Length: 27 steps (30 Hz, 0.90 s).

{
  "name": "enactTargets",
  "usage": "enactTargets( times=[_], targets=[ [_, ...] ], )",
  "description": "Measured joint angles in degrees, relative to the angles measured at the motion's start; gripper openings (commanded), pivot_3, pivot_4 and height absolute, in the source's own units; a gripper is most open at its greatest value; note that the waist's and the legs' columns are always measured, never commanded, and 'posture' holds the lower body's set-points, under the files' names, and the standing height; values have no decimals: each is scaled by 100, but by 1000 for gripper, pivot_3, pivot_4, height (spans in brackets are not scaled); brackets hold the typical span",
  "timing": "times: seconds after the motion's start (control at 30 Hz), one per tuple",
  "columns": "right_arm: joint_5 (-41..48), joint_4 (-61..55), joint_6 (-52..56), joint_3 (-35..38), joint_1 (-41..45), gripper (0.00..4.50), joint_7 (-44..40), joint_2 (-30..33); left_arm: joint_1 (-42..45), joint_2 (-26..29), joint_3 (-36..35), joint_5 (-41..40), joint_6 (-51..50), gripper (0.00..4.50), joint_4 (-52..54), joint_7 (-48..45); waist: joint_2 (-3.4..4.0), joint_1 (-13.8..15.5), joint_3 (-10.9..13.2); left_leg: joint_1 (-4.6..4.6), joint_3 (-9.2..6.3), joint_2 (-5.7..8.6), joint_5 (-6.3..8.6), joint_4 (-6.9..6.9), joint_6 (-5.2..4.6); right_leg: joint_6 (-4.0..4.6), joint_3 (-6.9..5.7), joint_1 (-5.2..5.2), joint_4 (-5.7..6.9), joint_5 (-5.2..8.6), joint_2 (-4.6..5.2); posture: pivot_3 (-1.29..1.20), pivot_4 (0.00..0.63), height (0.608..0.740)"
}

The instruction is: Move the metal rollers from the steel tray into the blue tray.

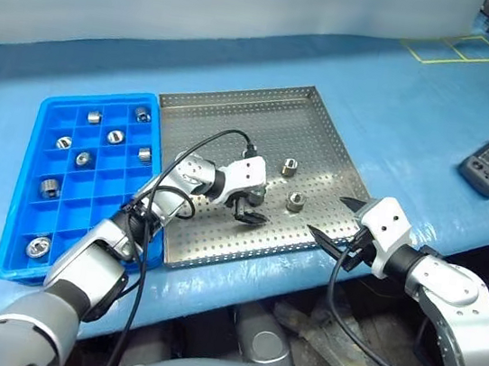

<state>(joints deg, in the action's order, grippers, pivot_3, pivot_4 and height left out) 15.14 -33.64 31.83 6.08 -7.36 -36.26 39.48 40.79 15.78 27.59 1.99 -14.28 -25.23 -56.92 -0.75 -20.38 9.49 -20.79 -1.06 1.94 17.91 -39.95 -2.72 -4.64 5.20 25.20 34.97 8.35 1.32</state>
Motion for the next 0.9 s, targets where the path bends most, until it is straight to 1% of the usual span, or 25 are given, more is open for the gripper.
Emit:
enactTargets(
  times=[0.2, 0.23, 0.3, 0.33, 0.37, 0.47, 0.5, 0.57, 0.63, 0.8, 0.9],
  targets=[
    [-1, 0, 1, -53, 94, 4500, 7, -27, 45, -50, -11, 171, 127, 4458, -249, 120, -2, -66, 1, 6, 36, 2, 10, 0, -20, -23, 38, 2, -6, -6, 0, -399, 150, 740],
    [-1, 0, 1, -60, 116, 4500, 7, -34, 48, -57, -21, 184, 135, 4299, -262, 140, -2, -69, 1, 8, 41, 2, 12, 0, -23, -26, 42, 2, -7, -6, 1, -387, 150, 740],
    [-2, 0, 1, -64, 153, 4500, 8, -43, 48, -78, -36, 190, 140, 3887, -277, 187, -3, -68, 1, 9, 47, 3, 15, 0, -28, -31, 46, 2, -8, -6, 3, -387, 150, 740],
    [-3, 0, 1, -69, 159, 4500, 8, -48, 48, -88, -45, 193, 140, 3513, -285, 195, -3, -68, 1, 8, 49, 3, 16, 0, -29, -32, 47, 3, -9, -6, 3, -387, 150, 740],
    [-4, 0, 1, -82, 160, 4500, 9, -56, 48, -92, -51, 192, 140, 3256, -292, 196, -3, -67, 1, 8, 51, 4, 17, 0, -30, -33, 49, 6, -9, -5, 4, -383, 150, 740],
    [-6, 1, 1, -127, 171, 4500, 11, -75, 48, -92, -70, 192, 139, 2211, -293, 194, -3, -62, 1, 5, 54, 4, 18, 0, -33, -34, 51, 10, -8, -5, 4, -381, 150, 740],
    [-7, 1, 1, -130, 184, 4500, 11, -75, 47, -92, -81, 193, 136, 1933, -293, 193, -3, -61, 1, 5, 56, 4, 19, 0, -34, -35, 53, 12, -8, -6, 5, -379, 150, 740],
    [-8, 1, 1, -134, 207, 4500, 12, -75, 47, -91, -97, 199, 132, 1933, -293, 193, -3, -57, 1, 5, 59, 4, 19, 0, -35, -36, 55, 12, -8, -6, 5, -377, 150, 740],
    [-9, 2, 1, -156, 212, 4500, 13, -75, 45, -90, -110, 201, 124, 1842, -293, 190, -3, -56, 1, 5, 60, 4, 20, 0, -35, -37, 56, 14, -8, -6, 5, -373, 150, 740],
    [-7, 12, 1, -206, 279, 4500, 2, -76, 38, -66, -153, 202, 104, 1842, -286, 188, -3, -56, 1, 5, 66, 4, 20, 0, -35, -40, 61, 16, -8, -8, 4, -363, 150, 740],
    [0, 40, 0, -315, 399, 4500, -23, -104, -61, 45, -218, 202, 64, 1842, -84, 209, -3, -59, 1, 4, 68, 3, 20, 0, -35, -41, 63, 20, -6, -9, 3, -341, 150, 740]
  ],
)
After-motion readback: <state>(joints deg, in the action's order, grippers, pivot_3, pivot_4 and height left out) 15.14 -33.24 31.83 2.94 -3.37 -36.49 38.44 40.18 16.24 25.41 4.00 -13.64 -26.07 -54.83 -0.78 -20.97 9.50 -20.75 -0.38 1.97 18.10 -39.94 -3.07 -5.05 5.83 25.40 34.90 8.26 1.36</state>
